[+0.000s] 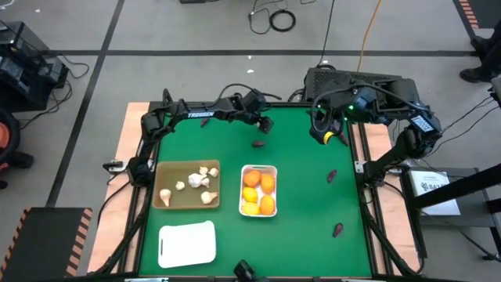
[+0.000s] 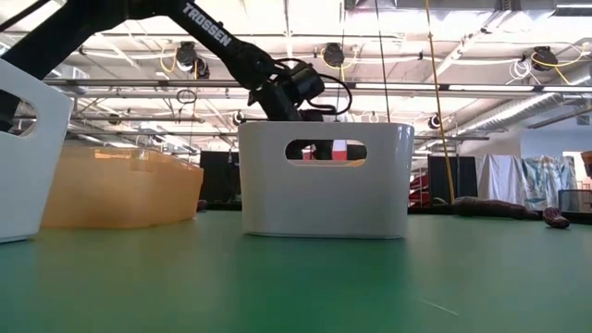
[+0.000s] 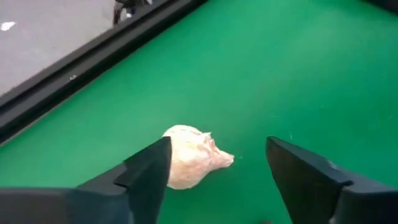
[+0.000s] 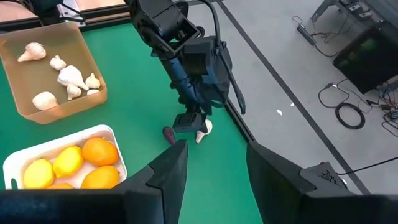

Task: Sort produce into baskets
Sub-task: Put the white garlic into the orange bin

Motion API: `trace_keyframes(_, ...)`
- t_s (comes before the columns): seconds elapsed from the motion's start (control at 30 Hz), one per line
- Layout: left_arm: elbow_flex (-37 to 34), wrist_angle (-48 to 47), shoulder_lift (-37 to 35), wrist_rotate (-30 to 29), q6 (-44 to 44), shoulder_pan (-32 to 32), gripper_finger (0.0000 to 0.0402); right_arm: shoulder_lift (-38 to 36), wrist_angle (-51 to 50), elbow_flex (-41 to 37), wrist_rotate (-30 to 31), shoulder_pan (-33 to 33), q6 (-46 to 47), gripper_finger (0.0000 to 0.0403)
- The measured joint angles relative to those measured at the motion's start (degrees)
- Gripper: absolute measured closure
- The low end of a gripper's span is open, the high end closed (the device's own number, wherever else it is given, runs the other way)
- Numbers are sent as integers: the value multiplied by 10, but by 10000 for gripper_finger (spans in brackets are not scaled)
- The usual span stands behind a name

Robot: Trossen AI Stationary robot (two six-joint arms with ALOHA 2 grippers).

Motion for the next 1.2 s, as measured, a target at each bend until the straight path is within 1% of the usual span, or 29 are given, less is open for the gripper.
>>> trace_keyframes(0.1, 0, -1, 4, -19, 10, 0, 103, 0, 0, 0, 0, 0, 1, 248)
trace_keyframes(0.2, 0, 6, 16, -24, 23, 0, 86, 0, 0, 0, 0, 0, 2, 248)
trace_keyframes(0.33, 0, 1, 34, -27, 43, 4, 82, 1, 0, 0, 0, 0, 2, 248)
trace_keyframes(0.5, 0, -12, 55, -27, 41, 8, 81, 3, 0, 0, -2, 0, 2, 248)
trace_keyframes(0.63, 0, -5, 57, -50, 42, 5, 84, 3, 0, 0, -2, 0, 3, 248)
trace_keyframes(0.73, 0, 11, 57, -51, 42, 5, 94, 3, 0, 0, -3, 0, 6, 248)
trace_keyframes(0.83, 0, 10, 57, -51, 42, 7, 113, 3, 0, 0, -3, 0, 6, 248)
trace_keyframes(1.1, 0, 8, 57, -50, 43, 15, 192, 3, 0, 0, -3, 0, 2, 248)
trace_keyframes(1.2, 0, 7, 57, -49, 46, 18, 215, 3, 0, 0, -3, 0, 2, 248)
